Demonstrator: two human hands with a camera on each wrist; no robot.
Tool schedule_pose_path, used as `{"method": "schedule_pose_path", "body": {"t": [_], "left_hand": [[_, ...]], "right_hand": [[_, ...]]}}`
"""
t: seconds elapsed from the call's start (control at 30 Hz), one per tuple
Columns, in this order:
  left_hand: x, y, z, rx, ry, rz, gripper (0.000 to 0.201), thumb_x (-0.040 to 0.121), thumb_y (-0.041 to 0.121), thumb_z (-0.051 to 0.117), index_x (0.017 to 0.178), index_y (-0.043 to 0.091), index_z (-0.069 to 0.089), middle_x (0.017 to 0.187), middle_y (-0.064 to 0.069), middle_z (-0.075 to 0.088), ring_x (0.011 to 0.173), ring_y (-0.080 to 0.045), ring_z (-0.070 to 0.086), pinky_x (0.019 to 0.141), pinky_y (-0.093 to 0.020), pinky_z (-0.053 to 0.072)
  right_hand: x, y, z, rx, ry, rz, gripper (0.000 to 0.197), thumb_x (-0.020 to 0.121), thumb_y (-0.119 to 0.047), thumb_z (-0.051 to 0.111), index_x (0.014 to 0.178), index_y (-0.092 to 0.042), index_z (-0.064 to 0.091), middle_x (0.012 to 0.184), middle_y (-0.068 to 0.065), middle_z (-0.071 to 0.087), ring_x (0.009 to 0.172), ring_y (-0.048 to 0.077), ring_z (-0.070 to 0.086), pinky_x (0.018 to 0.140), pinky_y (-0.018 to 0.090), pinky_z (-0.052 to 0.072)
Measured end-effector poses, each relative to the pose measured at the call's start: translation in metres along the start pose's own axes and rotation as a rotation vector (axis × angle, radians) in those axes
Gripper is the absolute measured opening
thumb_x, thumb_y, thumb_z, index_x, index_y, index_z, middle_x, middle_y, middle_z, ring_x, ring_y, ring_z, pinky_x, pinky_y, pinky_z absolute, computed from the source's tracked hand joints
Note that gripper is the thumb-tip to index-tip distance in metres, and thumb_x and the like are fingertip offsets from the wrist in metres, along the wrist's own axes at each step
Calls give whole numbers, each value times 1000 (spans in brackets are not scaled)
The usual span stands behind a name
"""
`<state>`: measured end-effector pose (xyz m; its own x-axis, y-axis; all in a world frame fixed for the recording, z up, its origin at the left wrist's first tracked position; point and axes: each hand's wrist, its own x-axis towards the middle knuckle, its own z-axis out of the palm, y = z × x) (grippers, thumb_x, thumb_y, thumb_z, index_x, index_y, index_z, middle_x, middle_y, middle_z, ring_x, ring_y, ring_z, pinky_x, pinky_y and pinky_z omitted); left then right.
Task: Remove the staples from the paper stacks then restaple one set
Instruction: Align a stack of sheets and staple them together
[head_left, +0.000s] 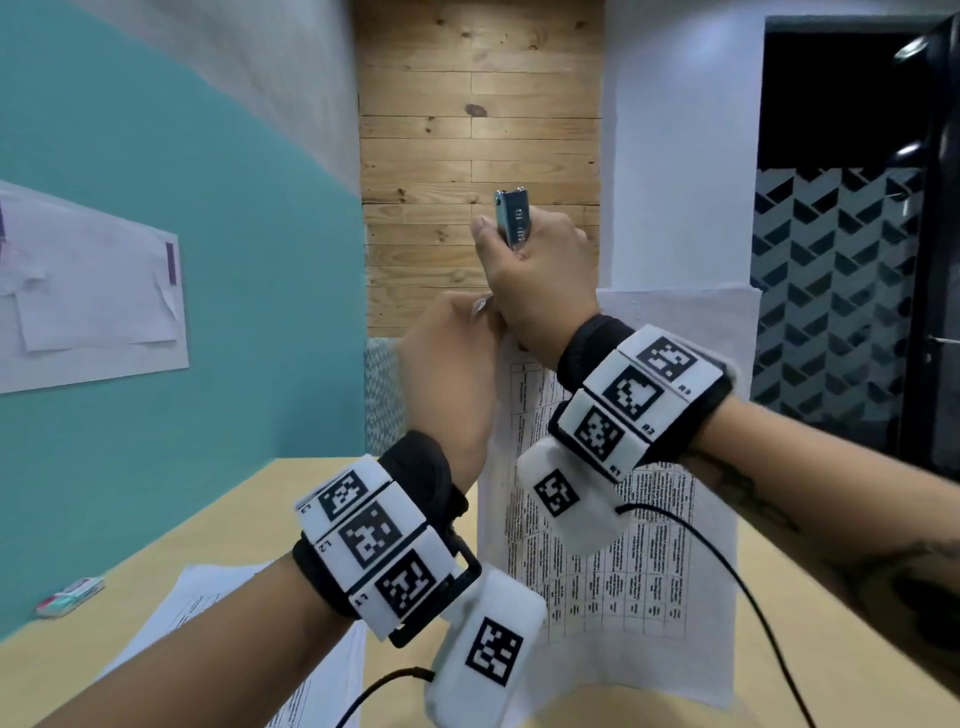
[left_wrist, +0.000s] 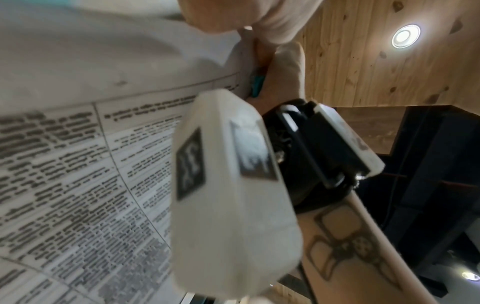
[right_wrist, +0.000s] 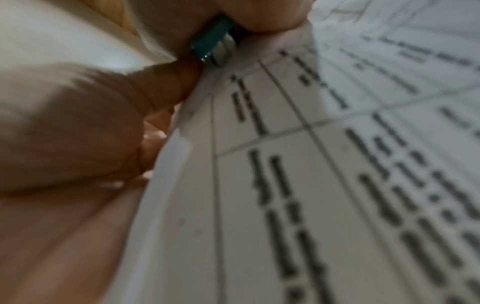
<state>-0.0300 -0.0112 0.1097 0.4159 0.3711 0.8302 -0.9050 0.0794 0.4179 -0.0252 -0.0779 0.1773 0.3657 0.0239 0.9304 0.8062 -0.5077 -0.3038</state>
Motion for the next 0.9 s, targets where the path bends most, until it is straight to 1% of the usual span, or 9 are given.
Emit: {"method": "schedule_pose_path", "body": {"t": [0.23, 0.33, 0.47, 0.57, 0.63, 0.7, 0.77, 0.83, 0.9], "left_hand": [[4, 3, -2, 5, 2, 19, 25, 87, 8, 59, 66, 22, 57, 58, 17, 59, 64, -5, 50, 68, -23, 46], [4, 4, -5, 44, -49, 24, 20, 86, 17, 62, 69, 25, 57, 60, 18, 58, 65, -3, 50, 69, -21, 44], [4, 7, -6, 63, -83, 11, 17, 88, 15, 59, 73, 23, 58, 66, 15, 52, 63, 3, 46, 65, -11, 40], [8, 7, -10, 73, -98, 9, 15, 90, 14, 57, 77, 20, 57, 73, 3, 53, 70, -7, 48, 67, -18, 43], [8, 6, -11, 66, -107, -10, 14, 91, 14, 56, 78, 19, 57, 78, -6, 55, 73, -19, 49, 69, -29, 44], [8, 5, -11, 66, -93, -25, 14, 91, 14, 56, 78, 19, 57, 76, -4, 55, 70, -15, 49, 67, -25, 45], [9, 4, -11, 74, -73, -20, 13, 91, 13, 56, 79, 19, 56, 71, 1, 54, 64, -8, 48, 61, -16, 43], [10, 1, -11, 83, -60, -10, 14, 91, 13, 56, 78, 19, 56, 69, 1, 53, 63, -7, 46, 59, -15, 42], [12, -1, -13, 106, -46, 5, 15, 90, 13, 57, 77, 20, 57, 67, 3, 51, 61, -5, 44, 57, -13, 39]], "right_hand": [[1, -1, -8, 36, -78, -38, 43, 94, -36, 50, 56, -26, 32, 57, -6, 42, 54, 10, 38, 58, 30, 33], [1, 0, -21, 187, 41, -5, 35, 95, -35, 49, 63, -25, 41, 69, 3, 53, 65, 18, 49, 65, 36, 45], [-2, 18, -59, 496, 375, -48, 12, 89, -21, 50, 83, -13, 46, 78, -2, 45, 60, -4, 48, 60, 12, 44], [-19, 46, -82, 457, 477, -6, 29, 93, -8, 47, 115, 8, 39, 98, -4, 47, 74, -20, 50, 68, 2, 40], [-42, 71, -87, 437, 404, 118, 46, 97, -12, 46, 136, 2, 27, 126, -1, 46, 97, -19, 48, 79, 2, 41], [-70, 98, -84, 460, 285, 303, 56, 96, -23, 47, 144, -12, 21, 142, -2, 36, 110, -5, 47, 84, 7, 45], [-94, 119, -78, 594, 138, 476, 59, 91, -34, 54, 142, -14, 32, 134, 0, 48, 102, 3, 58, 71, 10, 50], [-110, 134, -75, 723, 0, 592, 74, 67, -54, 72, 124, -11, 52, 113, 4, 68, 95, 16, 67, 67, 21, 55], [-118, 142, -76, 712, -60, 632, 85, 49, -62, 78, 113, -10, 58, 96, 0, 73, 86, 15, 70, 62, 22, 54]]}}
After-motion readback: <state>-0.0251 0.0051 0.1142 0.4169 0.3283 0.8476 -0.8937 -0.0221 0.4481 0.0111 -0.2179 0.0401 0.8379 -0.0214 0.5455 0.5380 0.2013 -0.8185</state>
